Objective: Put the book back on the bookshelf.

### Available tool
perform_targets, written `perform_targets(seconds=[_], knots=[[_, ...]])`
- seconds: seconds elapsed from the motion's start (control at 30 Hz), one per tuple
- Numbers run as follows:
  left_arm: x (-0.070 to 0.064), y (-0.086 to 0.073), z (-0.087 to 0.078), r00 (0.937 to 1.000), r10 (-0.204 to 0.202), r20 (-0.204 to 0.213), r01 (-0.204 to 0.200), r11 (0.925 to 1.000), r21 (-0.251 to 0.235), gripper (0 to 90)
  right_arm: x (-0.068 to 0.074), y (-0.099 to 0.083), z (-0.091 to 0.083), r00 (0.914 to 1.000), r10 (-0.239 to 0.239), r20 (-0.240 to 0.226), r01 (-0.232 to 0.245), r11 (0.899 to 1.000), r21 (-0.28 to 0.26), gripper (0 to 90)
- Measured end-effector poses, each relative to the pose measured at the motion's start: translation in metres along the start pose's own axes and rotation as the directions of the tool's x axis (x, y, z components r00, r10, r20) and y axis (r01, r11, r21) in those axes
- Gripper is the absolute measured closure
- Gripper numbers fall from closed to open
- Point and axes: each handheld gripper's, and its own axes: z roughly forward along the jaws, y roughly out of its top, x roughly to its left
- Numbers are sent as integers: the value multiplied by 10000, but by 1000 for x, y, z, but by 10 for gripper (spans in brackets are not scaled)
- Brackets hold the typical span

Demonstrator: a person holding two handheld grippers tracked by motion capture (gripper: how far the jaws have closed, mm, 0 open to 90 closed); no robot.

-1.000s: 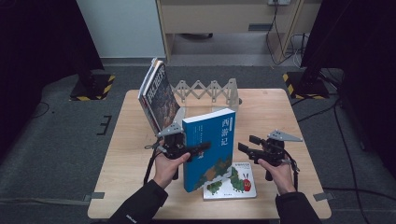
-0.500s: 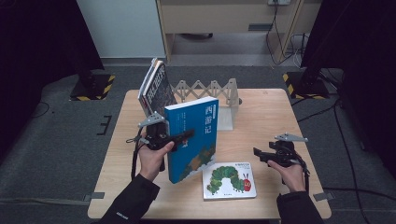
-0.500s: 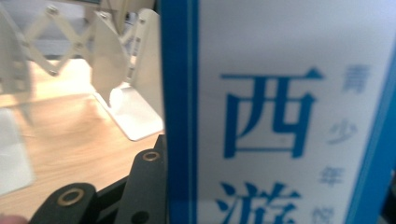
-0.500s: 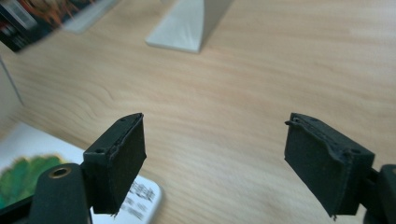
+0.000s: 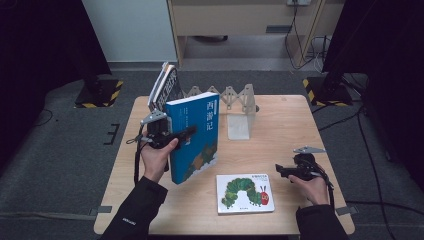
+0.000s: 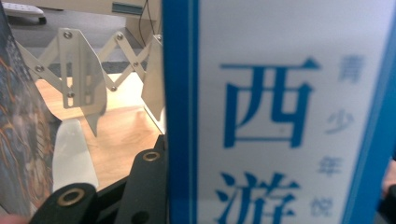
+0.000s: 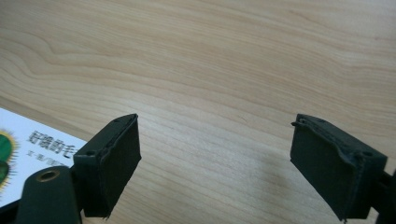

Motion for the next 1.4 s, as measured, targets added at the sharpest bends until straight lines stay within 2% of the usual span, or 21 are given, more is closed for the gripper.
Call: perform_targets(seconds=[0.1,0.13,0.27,0.5,0.63,0.73,0.93,1.07,1.27,1.4], knots=[[1,9,4,9998,-39,-180,39,10000,-31,612,-3,-1,1,9999,-92,126,92,10000,9,156],[1,12,6,9997,40,-256,-42,10000,-45,612,-3,0,1,9999,-3,138,3,10000,50,154],[-3,25,14,9978,338,-574,-341,9994,-35,612,-3,-2,4,9995,-175,265,172,9998,109,130],[-2,47,31,9960,271,-849,-305,9987,-396,612,-5,-4,9,9984,-314,474,295,9987,409,92],[0,58,41,9921,302,-1217,-377,9975,-595,612,-6,-5,10,9979,-381,531,358,9984,439,86],[0,64,50,9865,426,-1581,-538,9962,-678,612,-7,-5,11,9974,-438,573,412,9981,468,82],[2,70,71,9743,638,-2162,-798,9946,-659,612,-8,-6,13,9970,-507,586,473,9972,575,82],[8,71,85,9746,352,-2212,-491,9971,-577,612,-8,-7,15,9965,-566,617,525,9964,663,83],[12,70,104,9665,348,-2545,-506,9971,-560,612,-7,-9,18,9947,-823,610,761,9922,983,70],[17,67,115,9591,443,-2794,-609,9969,-508,612,-8,-10,18,9947,-759,695,689,9928,978,50]])
